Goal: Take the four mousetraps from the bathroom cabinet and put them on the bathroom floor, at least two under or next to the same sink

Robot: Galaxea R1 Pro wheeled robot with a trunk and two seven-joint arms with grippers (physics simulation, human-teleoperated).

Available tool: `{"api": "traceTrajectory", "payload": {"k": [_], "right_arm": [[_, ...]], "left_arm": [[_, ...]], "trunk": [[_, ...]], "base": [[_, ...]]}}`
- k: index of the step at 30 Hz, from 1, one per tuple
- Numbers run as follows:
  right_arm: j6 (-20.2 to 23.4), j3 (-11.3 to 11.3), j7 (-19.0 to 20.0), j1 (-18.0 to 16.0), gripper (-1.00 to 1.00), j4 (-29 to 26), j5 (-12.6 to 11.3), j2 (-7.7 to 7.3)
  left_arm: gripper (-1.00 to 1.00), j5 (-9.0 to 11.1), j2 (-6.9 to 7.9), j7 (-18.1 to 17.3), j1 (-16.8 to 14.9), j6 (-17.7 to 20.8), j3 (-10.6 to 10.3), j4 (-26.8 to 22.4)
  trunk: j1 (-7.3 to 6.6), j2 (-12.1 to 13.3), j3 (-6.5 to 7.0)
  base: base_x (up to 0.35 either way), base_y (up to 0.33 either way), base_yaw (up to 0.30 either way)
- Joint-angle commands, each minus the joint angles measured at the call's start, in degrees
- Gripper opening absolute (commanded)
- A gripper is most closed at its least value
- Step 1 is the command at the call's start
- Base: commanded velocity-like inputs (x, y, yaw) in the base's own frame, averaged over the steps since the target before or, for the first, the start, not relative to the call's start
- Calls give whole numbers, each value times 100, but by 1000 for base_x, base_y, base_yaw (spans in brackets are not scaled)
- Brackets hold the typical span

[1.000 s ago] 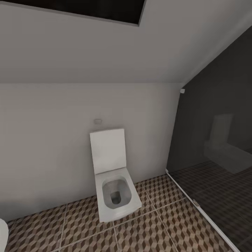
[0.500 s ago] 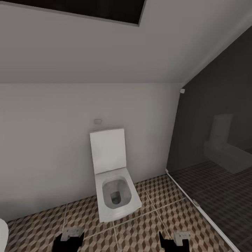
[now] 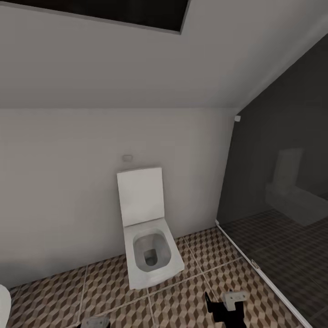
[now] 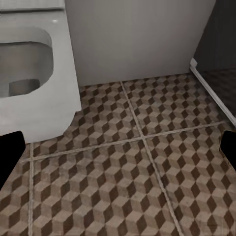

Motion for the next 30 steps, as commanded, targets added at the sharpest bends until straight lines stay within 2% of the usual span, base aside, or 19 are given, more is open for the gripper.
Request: {"api": "traceTrajectory", "payload": {"k": [1, 6, 13, 24, 30], "right_arm": [[-144, -10, 3, -2, 100, 108, 61, -1], [-359, -29, 3, -2, 100, 555, 64, -7], [-426, -49, -3, -2, 100, 971, 79, -11], [-527, -24, -6, -2, 100, 1099, 74, -4], [-720, -10, -6, -2, 100, 1133, 74, 4]], "left_arm": [[100, 9, -2, -2, 2, -160, -5, 92], [100, 12, -21, -9, 2, -382, -21, 234], [100, 4, -47, -2, 2, -459, -18, 526], [100, -5, -50, -8, 2, -481, -6, 706], [100, -8, -47, -6, 2, -482, -8, 713]], "trunk": [[0, -3, -4], [0, -3, -4], [0, -3, -4], [0, -3, -4], [0, -3, -4]], "base": [[0, 0, 0], [0, 0, 0], [0, 0, 0], [0, 0, 0], [0, 0, 0]]}}
